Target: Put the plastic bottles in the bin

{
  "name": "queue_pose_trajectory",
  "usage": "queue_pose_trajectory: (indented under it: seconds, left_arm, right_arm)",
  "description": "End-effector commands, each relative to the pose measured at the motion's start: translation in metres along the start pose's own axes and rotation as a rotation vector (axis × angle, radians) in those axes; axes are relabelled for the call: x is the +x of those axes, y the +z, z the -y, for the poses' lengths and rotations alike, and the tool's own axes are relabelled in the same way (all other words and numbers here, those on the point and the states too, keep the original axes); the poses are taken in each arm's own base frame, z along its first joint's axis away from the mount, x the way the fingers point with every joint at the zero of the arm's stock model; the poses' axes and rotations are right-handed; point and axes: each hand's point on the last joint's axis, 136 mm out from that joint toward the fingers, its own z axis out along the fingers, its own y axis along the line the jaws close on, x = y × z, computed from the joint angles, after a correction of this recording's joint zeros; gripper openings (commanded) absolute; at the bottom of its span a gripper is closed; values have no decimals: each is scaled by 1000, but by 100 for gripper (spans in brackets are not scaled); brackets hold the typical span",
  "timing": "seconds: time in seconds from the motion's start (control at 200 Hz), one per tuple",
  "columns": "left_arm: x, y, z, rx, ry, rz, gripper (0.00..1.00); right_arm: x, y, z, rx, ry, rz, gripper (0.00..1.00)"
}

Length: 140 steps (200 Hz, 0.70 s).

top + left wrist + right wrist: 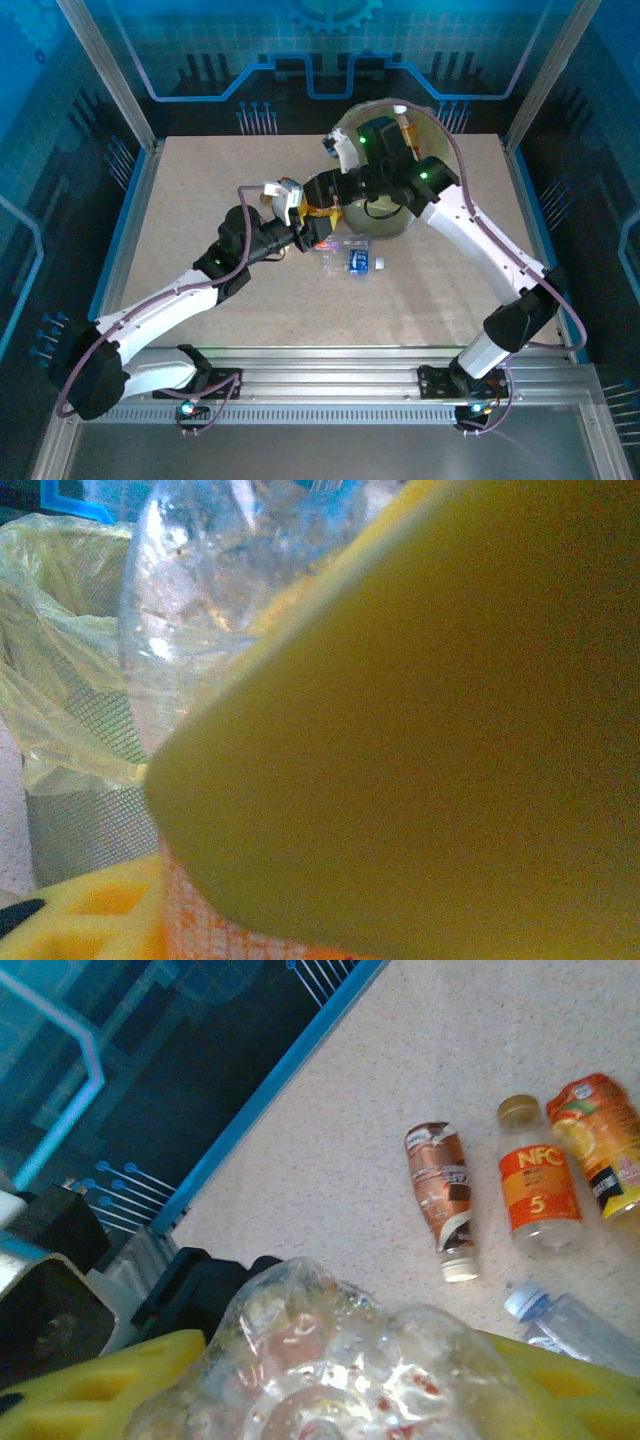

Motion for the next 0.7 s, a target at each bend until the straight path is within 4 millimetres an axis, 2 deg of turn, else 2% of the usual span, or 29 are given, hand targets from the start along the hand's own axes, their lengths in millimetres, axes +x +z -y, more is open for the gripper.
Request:
queue_pose_trajectory:
  seconds: [0.0, 0.095, 0.145, 0.265, 0.455, 0.61, 0.695]
  left_arm:
    - [-28, -1, 20, 64, 49, 81, 62]
    - [-30, -2, 19, 57, 47, 88, 82]
    - [-31, -4, 19, 54, 49, 92, 98]
    - [-33, -10, 20, 47, 55, 103, 99]
    - [-34, -26, 15, 0, 66, 138, 99]
    - [-28, -40, 0, -88, 62, 141, 99]
    - [-21, -46, -10, -143, 53, 134, 99]
  right_arm:
    - [-10, -1, -3, 7, -24, 33, 48]
    - [-12, -6, 1, 40, -37, 46, 41]
    - [-14, -10, 4, 68, -47, 56, 39]
    - [-25, -25, 8, 126, -83, 88, 40]
    - [-59, -67, 14, 273, -203, 160, 40]
    - [-94, -105, 35, 420, -268, 234, 40]
    - [-111, -121, 53, 515, -287, 269, 41]
